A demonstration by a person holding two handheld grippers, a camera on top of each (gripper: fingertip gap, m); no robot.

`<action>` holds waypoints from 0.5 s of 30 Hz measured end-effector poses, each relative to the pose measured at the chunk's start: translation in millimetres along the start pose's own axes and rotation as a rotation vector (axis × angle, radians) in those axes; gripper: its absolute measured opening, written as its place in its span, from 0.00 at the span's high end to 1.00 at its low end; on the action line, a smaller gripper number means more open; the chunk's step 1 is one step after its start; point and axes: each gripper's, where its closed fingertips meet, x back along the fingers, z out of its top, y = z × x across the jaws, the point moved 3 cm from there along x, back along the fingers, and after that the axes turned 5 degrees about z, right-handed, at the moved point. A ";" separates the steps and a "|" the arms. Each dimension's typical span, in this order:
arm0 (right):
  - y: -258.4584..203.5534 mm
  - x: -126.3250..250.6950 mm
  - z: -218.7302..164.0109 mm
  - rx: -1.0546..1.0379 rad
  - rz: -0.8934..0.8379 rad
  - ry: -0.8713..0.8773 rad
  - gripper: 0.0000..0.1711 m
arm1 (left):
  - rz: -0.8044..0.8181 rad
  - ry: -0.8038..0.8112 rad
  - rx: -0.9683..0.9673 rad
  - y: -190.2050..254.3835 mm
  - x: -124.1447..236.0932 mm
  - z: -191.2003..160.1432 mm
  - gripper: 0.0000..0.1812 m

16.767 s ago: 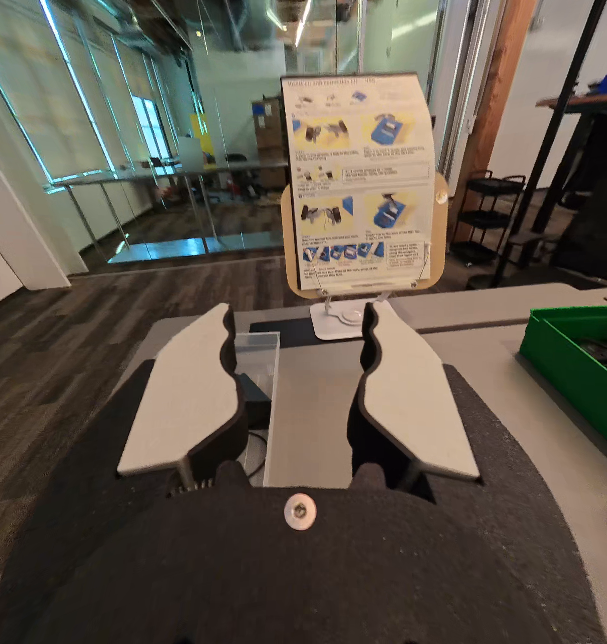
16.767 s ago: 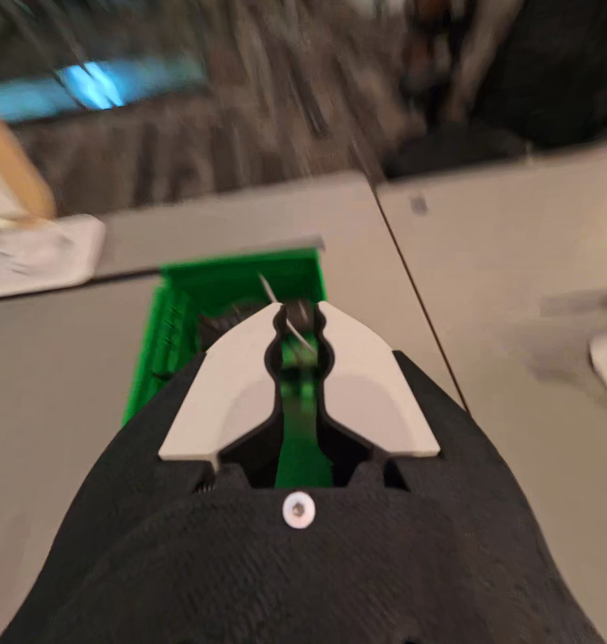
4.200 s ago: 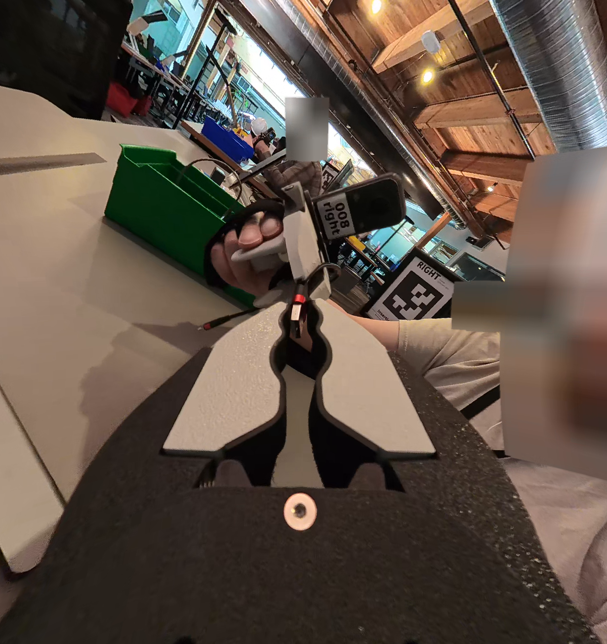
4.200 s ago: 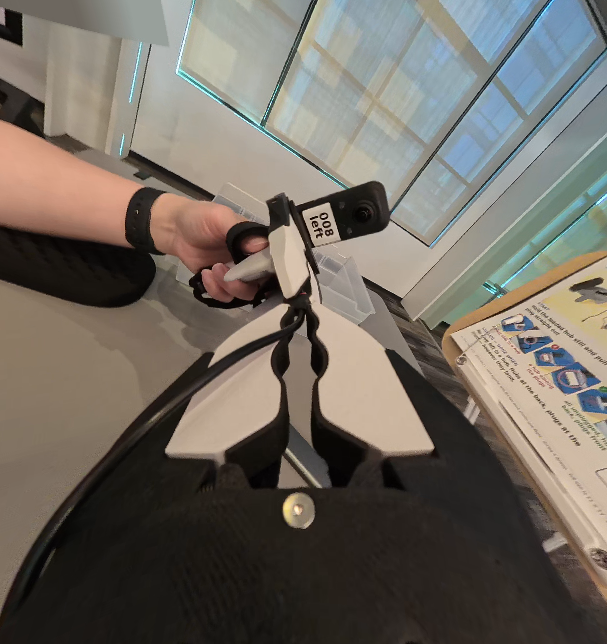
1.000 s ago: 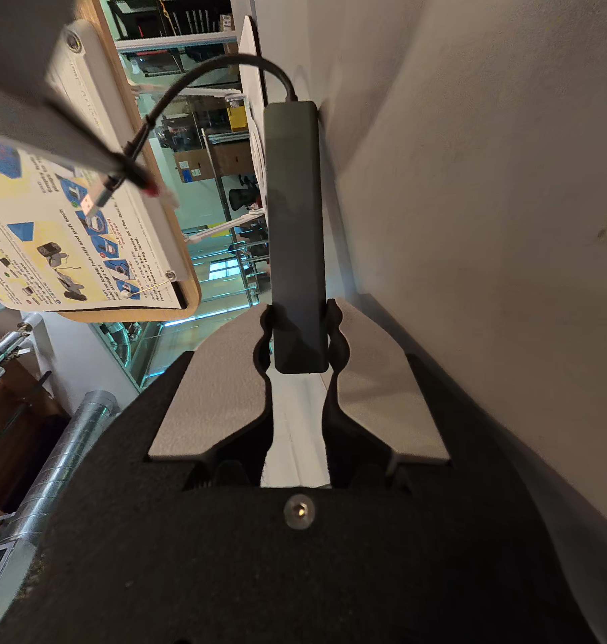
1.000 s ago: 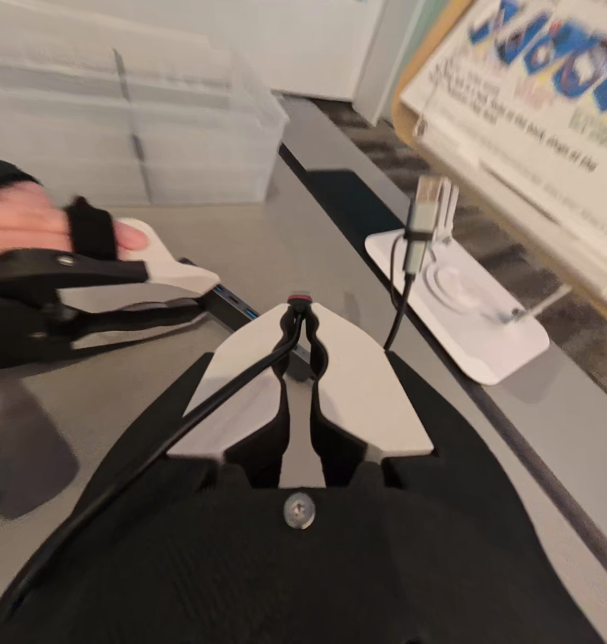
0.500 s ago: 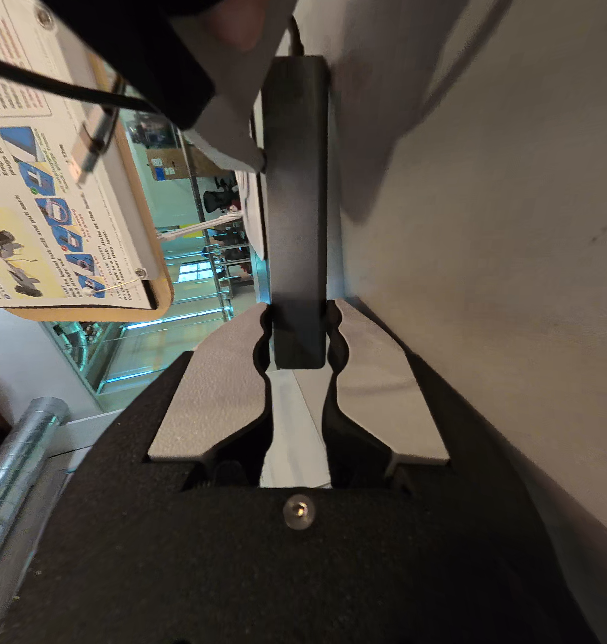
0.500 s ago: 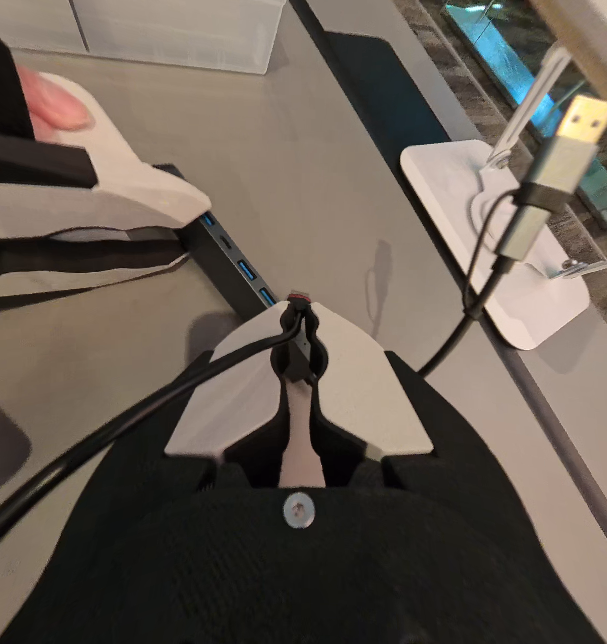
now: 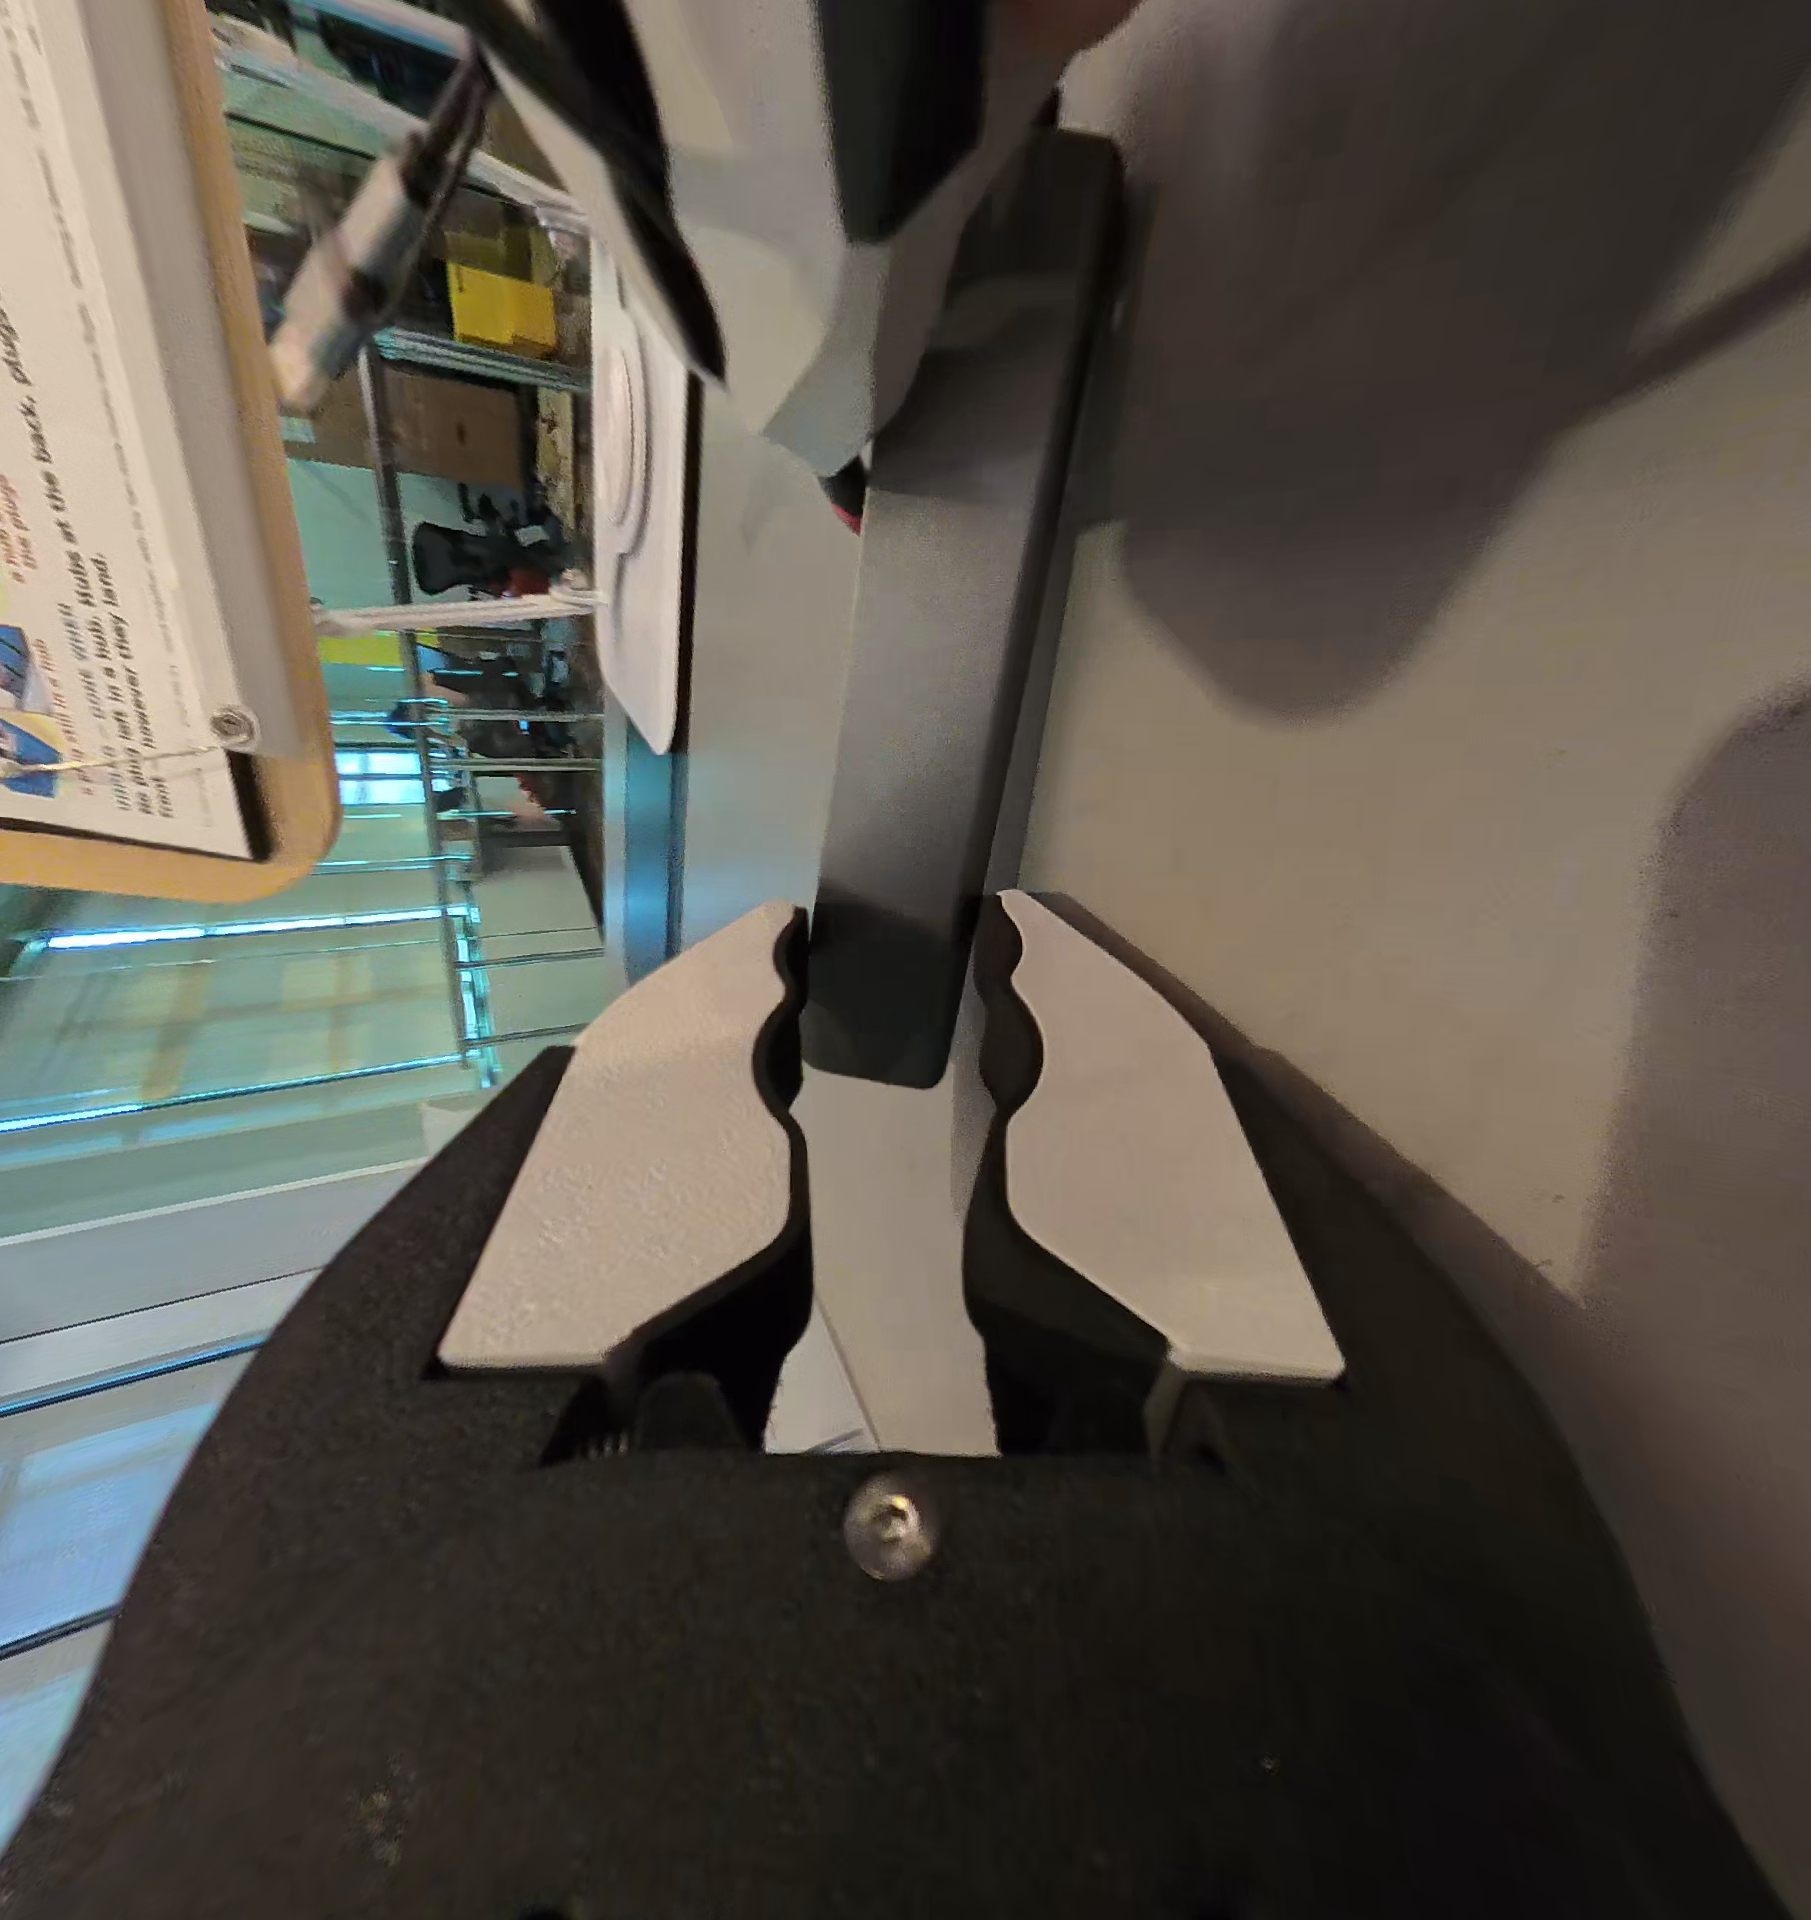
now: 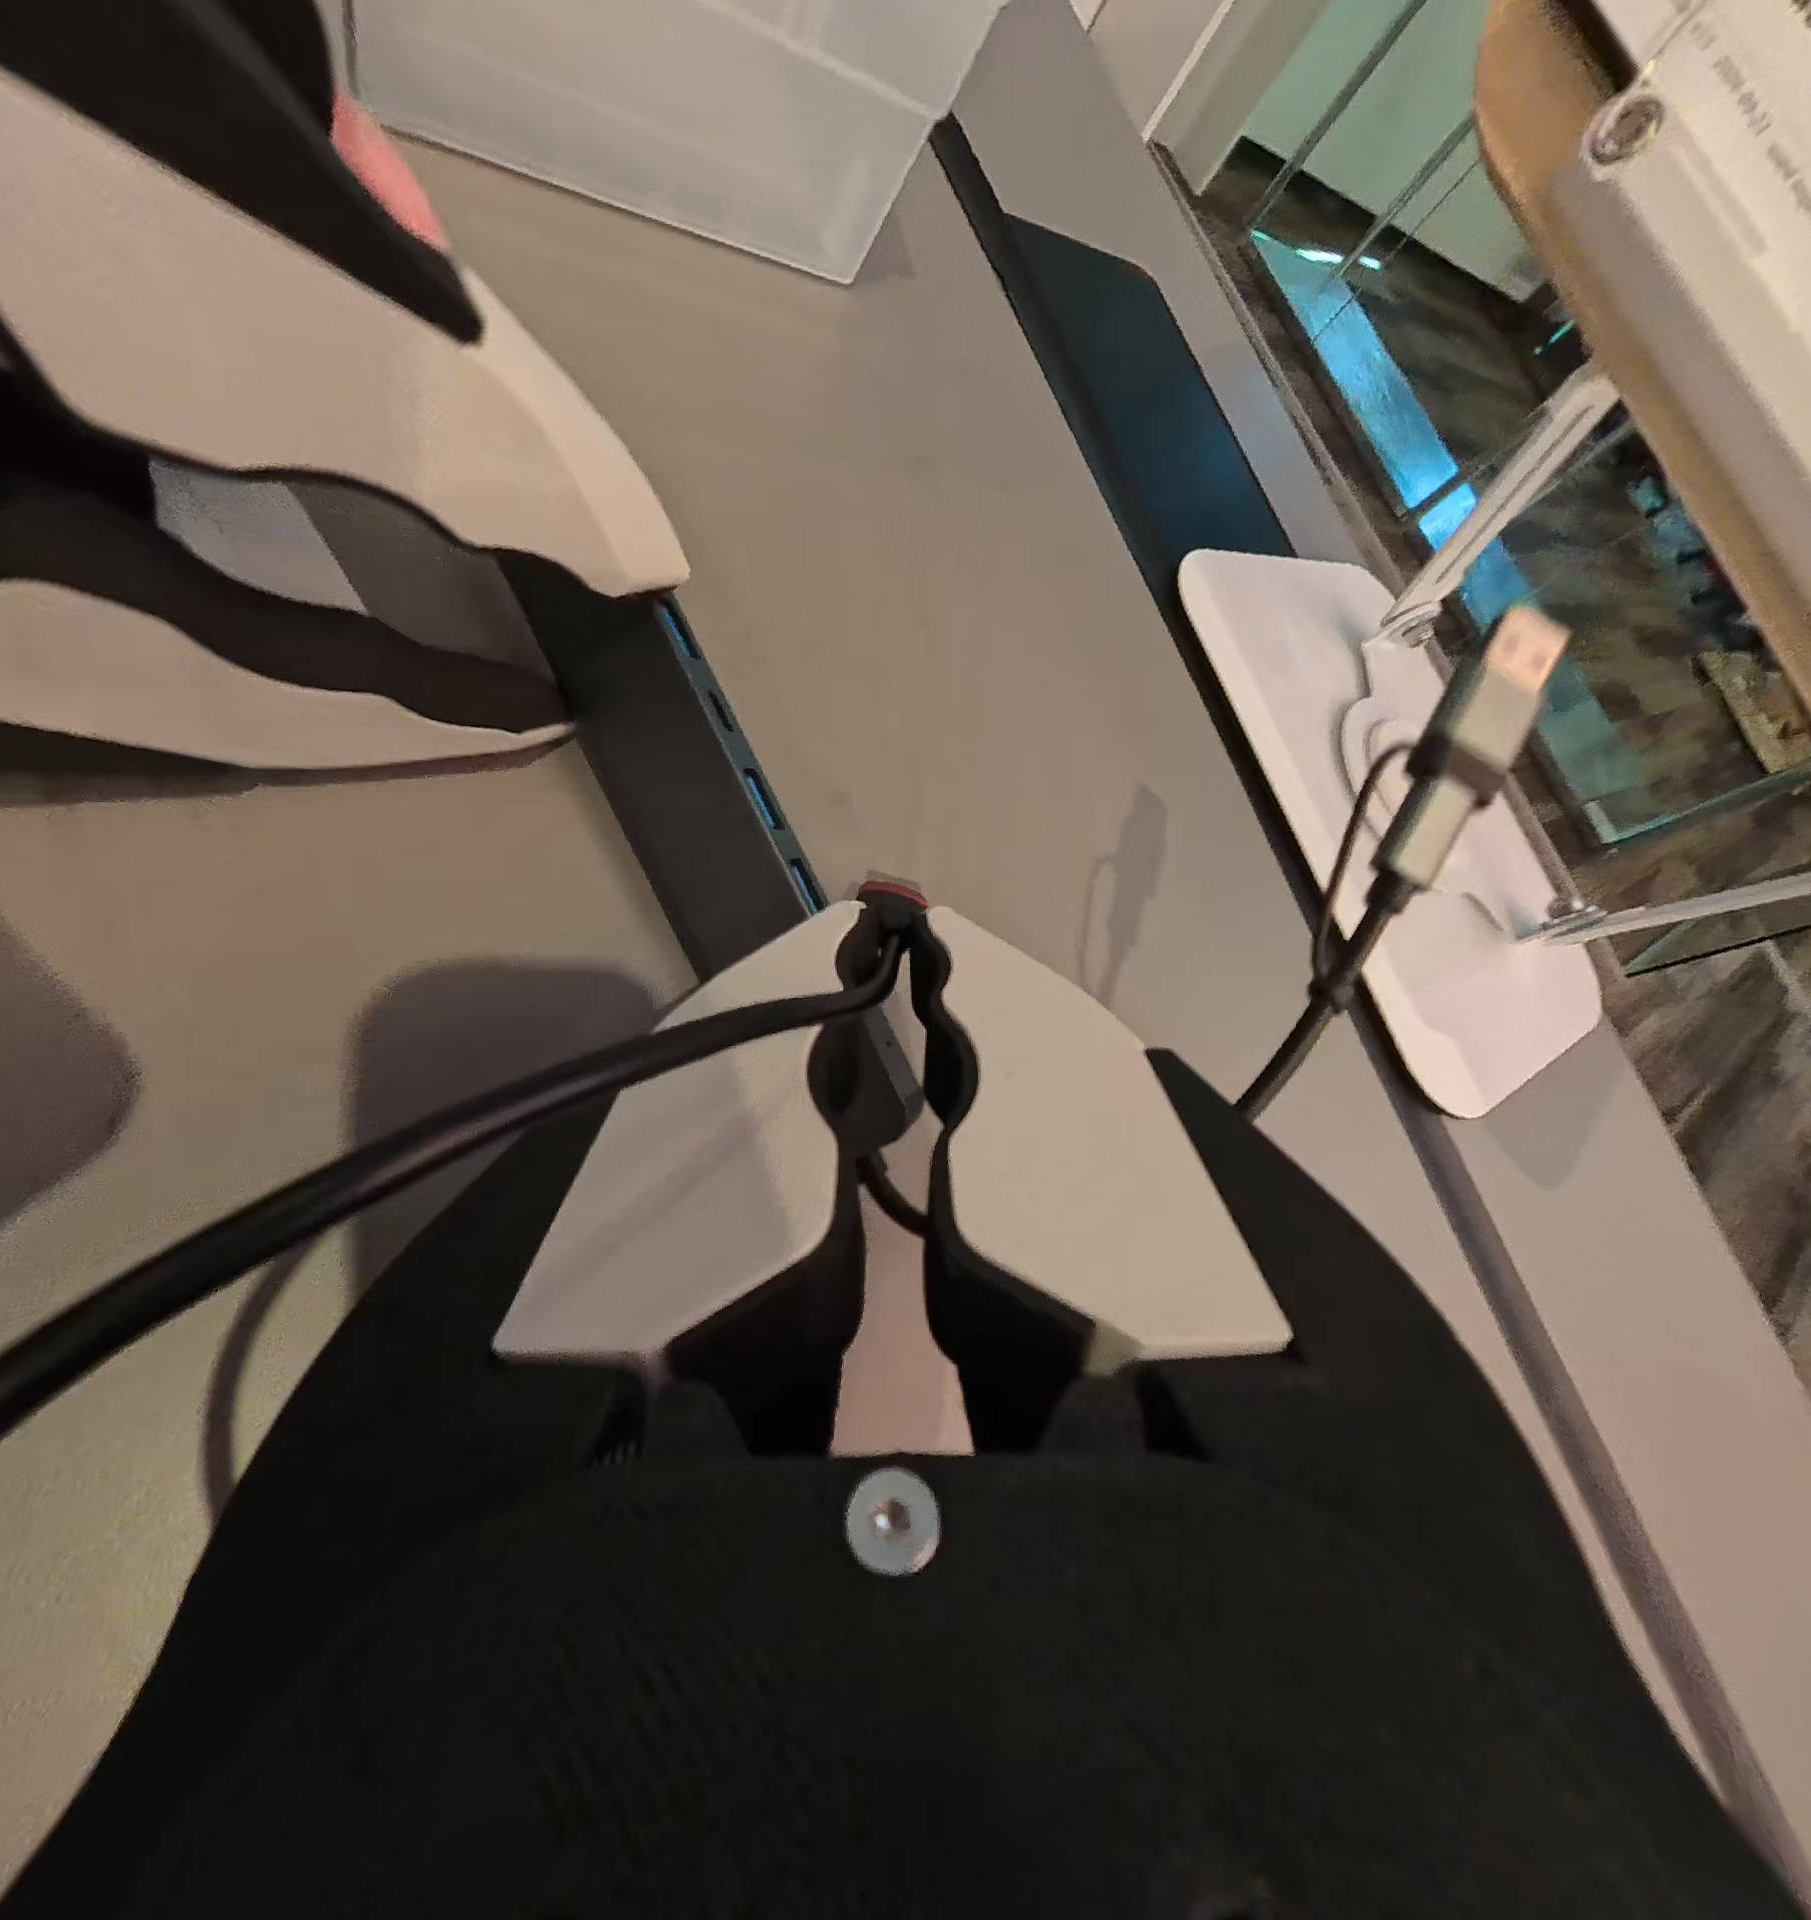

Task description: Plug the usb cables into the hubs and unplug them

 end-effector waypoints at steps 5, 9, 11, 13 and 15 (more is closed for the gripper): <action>-13.5 -4.7 -2.6 0.015 0.064 -0.007 0.96 | -0.090 0.004 0.077 5.9 0.6 -3.4 0.91; -15.3 -2.2 1.9 -0.078 0.125 0.028 0.96 | -0.066 0.000 0.023 10.1 -0.6 -4.5 0.99; -10.5 -0.5 0.5 -0.095 0.116 0.030 0.96 | -0.107 -0.005 0.096 9.7 0.0 -4.0 0.98; -5.7 1.5 -0.2 -0.126 0.119 0.046 0.96 | -0.199 0.016 0.246 7.3 3.4 -1.4 0.93; 2.4 5.7 1.0 -0.152 0.110 0.066 0.96 | -0.333 0.063 0.448 2.1 8.5 4.4 0.82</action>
